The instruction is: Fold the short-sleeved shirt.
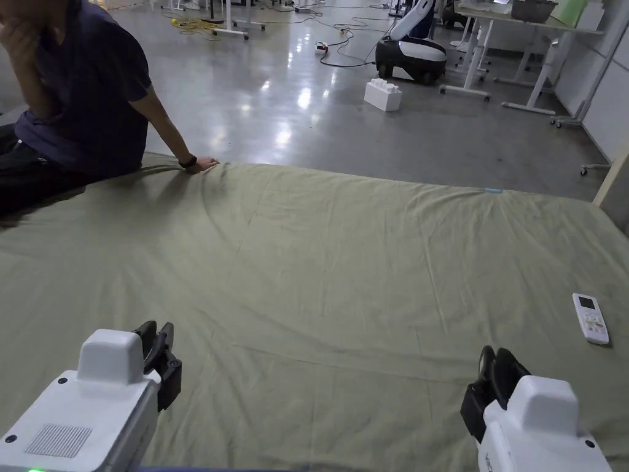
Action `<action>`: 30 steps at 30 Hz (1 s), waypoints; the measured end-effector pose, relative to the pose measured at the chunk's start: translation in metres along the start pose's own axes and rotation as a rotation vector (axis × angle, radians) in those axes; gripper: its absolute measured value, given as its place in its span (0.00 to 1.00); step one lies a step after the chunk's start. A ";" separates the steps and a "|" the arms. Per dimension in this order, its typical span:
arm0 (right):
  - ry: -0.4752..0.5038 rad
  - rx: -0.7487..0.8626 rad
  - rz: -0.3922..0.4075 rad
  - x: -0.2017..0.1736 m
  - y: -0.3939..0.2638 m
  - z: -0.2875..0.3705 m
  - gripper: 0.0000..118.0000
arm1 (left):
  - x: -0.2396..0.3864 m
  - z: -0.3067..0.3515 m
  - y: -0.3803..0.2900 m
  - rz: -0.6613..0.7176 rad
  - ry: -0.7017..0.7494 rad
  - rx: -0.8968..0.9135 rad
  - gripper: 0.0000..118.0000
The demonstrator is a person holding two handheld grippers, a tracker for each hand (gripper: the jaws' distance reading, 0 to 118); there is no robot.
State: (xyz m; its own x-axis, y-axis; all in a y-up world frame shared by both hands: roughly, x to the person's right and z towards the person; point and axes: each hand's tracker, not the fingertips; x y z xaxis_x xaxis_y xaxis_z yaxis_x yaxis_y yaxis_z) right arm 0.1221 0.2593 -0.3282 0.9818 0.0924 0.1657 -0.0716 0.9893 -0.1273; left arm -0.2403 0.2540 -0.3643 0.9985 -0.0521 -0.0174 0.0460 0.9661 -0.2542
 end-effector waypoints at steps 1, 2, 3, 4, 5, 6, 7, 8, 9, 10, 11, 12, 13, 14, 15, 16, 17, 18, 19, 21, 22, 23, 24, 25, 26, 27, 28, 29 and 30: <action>-0.004 0.004 -0.001 -0.002 0.002 -0.002 0.27 | 0.000 0.000 0.002 0.006 0.004 0.014 0.29; -0.009 0.021 -0.007 -0.003 0.004 -0.003 0.19 | -0.001 0.002 0.004 0.016 0.012 0.029 0.20; -0.011 0.036 -0.015 -0.003 0.006 -0.004 0.13 | -0.001 0.004 0.006 0.026 0.028 0.041 0.14; -0.011 0.041 -0.014 -0.004 0.007 -0.006 0.09 | -0.003 0.005 0.007 0.033 0.038 0.048 0.11; -0.012 0.049 -0.012 -0.004 0.009 -0.007 0.05 | -0.006 0.004 0.009 0.040 0.043 0.047 0.08; -0.012 0.049 -0.011 -0.005 0.011 -0.009 0.02 | -0.010 0.005 0.010 0.048 0.049 0.044 0.05; -0.009 0.053 -0.014 -0.005 0.012 -0.010 0.02 | -0.014 0.006 0.010 0.055 0.051 0.043 0.05; -0.009 0.055 -0.018 -0.005 0.013 -0.011 0.01 | -0.020 0.006 0.010 0.060 0.054 0.041 0.03; -0.009 0.060 -0.014 -0.006 0.013 -0.012 0.01 | -0.026 0.005 0.010 0.062 0.057 0.035 0.03; -0.006 0.064 -0.010 -0.006 0.014 -0.013 0.01 | -0.032 0.005 0.009 0.064 0.061 0.028 0.03; -0.004 0.064 -0.011 -0.005 0.013 -0.013 0.01 | -0.041 0.005 0.007 0.067 0.058 0.010 0.03; -0.004 0.064 -0.008 -0.006 0.013 -0.014 0.01 | -0.051 0.005 0.005 0.078 0.044 -0.022 0.03; -0.003 0.060 -0.004 -0.006 0.013 -0.016 0.01 | -0.059 0.002 0.004 0.094 0.028 -0.056 0.03; 0.001 0.055 0.001 -0.006 0.012 -0.017 0.01 | -0.070 0.001 0.000 0.106 0.012 -0.093 0.03; 0.008 0.047 -0.002 -0.007 0.012 -0.017 0.01 | -0.081 0.000 -0.004 0.114 -0.001 -0.143 0.03; 0.012 0.038 -0.005 -0.007 0.011 -0.018 0.01 | -0.090 -0.001 -0.010 0.125 -0.022 -0.184 0.03; 0.015 0.032 0.002 -0.008 0.010 -0.020 0.01 | -0.097 -0.003 -0.013 0.134 -0.056 -0.251 0.03; 0.019 0.025 0.005 -0.008 0.009 -0.021 0.01 | -0.108 -0.004 -0.019 0.149 -0.081 -0.317 0.03; 0.021 0.020 0.010 -0.009 0.008 -0.021 0.01 | -0.115 -0.005 -0.028 0.166 -0.091 -0.356 0.03; 0.030 0.006 0.017 -0.011 0.005 -0.023 0.01 | -0.132 -0.010 -0.045 0.182 -0.130 -0.449 0.03; 0.035 -0.001 0.020 -0.012 0.004 -0.023 0.01 | -0.138 -0.012 -0.053 0.182 -0.145 -0.484 0.03; 0.038 -0.009 0.025 -0.014 0.003 -0.024 0.01 | -0.145 -0.014 -0.062 0.182 -0.175 -0.541 0.03; 0.041 -0.017 0.031 -0.015 0.001 -0.024 0.01 | -0.150 -0.017 -0.070 0.197 -0.202 -0.584 0.03; 0.044 -0.023 0.035 -0.015 0.000 -0.024 0.01 | -0.153 -0.019 -0.075 0.210 -0.218 -0.619 0.04; 0.048 -0.030 0.040 -0.016 -0.001 -0.024 0.01 | -0.159 -0.023 -0.083 0.240 -0.235 -0.654 0.04; 0.051 -0.038 0.044 -0.017 -0.003 -0.024 0.01 | -0.164 -0.026 -0.091 0.280 -0.257 -0.678 0.04; 0.053 -0.046 0.046 -0.017 -0.004 -0.024 0.01 | -0.169 -0.029 -0.098 0.317 -0.269 -0.698 0.09; 0.055 -0.055 0.046 -0.017 -0.006 -0.024 0.01 | -0.167 -0.026 -0.098 0.359 -0.287 -0.710 0.18; 0.054 -0.061 0.048 -0.017 -0.008 -0.023 0.01 | -0.171 -0.029 -0.104 0.411 -0.307 -0.722 0.30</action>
State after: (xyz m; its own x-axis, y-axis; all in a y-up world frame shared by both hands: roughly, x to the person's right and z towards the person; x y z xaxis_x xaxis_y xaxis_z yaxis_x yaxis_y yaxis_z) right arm 0.1097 0.2474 -0.3531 0.9857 0.1317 0.1052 -0.1096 0.9749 -0.1936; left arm -0.4162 0.1546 -0.3629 0.9007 0.4344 -0.0080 -0.2451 0.4929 -0.8349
